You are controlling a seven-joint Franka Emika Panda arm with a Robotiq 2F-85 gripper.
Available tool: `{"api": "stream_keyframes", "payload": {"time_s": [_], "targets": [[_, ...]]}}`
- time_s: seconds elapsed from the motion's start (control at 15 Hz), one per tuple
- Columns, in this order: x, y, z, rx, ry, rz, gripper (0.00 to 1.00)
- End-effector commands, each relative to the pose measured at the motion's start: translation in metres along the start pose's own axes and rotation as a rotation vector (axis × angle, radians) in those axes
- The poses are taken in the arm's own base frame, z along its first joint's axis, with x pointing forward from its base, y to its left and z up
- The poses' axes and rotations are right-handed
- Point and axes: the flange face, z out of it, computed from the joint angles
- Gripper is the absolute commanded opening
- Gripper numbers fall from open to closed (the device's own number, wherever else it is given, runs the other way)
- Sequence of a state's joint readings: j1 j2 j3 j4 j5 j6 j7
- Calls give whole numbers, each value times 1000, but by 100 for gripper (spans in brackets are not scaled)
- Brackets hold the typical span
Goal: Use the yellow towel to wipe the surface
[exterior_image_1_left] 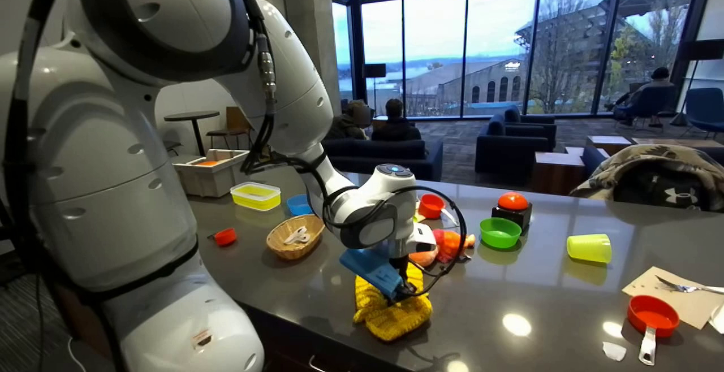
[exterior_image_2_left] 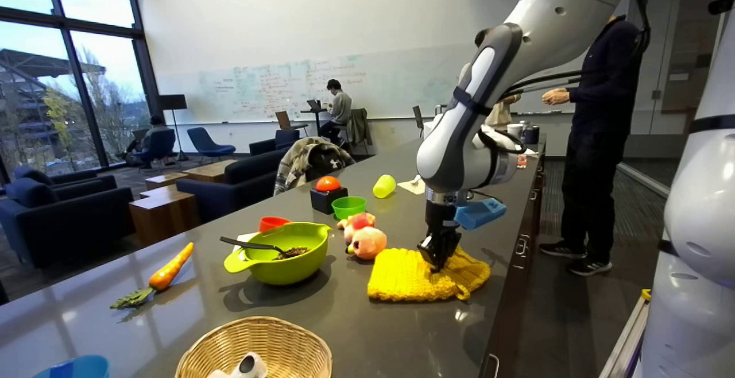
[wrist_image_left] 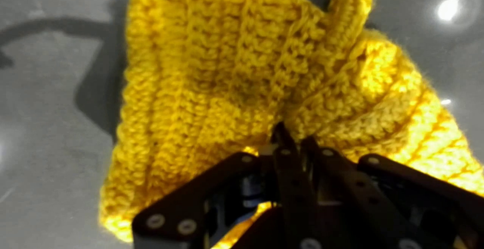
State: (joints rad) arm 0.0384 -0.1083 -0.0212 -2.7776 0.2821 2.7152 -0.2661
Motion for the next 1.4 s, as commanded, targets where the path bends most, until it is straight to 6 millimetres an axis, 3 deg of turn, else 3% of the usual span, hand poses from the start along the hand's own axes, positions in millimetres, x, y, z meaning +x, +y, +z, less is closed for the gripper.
{"api": "stream_keyframes", "payload": {"time_s": [0.0,0.27,0.6,1.33], "targets": [[-12,54,17,-24,-51,148,2],[-13,101,11,-32,-37,280,2],[-3,130,10,-32,-49,366,2],[65,195,12,-19,-95,526,2]]}}
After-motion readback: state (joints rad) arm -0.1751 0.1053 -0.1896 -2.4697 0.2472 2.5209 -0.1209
